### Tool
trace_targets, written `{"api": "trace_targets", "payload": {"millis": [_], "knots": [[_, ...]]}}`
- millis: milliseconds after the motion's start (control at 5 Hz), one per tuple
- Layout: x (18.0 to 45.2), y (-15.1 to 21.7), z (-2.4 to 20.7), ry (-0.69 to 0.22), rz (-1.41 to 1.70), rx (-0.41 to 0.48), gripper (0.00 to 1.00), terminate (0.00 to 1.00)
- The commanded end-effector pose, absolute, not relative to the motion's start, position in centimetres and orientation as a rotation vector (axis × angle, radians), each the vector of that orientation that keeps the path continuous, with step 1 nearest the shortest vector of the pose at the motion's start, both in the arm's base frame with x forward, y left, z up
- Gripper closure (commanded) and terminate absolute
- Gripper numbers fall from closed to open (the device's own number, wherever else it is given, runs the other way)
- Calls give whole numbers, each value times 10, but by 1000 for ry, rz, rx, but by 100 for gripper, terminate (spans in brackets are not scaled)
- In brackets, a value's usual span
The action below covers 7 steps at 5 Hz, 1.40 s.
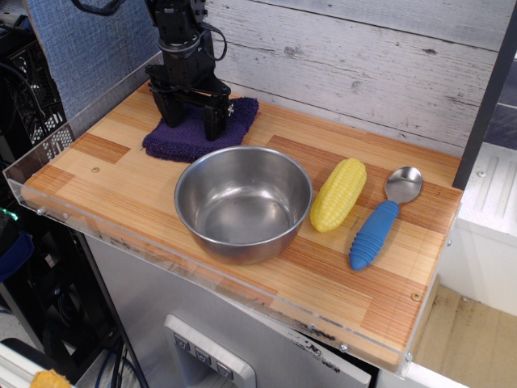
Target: Put the purple cloth directly left of bowl, at table's bottom edge.
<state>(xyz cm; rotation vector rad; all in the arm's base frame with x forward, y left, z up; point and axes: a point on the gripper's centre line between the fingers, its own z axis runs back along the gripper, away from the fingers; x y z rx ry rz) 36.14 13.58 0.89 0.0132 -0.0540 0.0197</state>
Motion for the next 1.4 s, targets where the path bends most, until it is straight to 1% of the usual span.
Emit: {"api": "trace_targets", "payload": {"millis": [0,200,600,800,1000,1200], "knots": [[322,132,13,4,-28,-45,0,0],[309,135,16,27,-70,-59,0,0],[281,138,16,110,-186,-137,0,0],[266,137,20,131,-199,-145,0,0],[256,132,22,136,-200,-131,0,0],[255,128,28,106,-188,-124,0,0]]}}
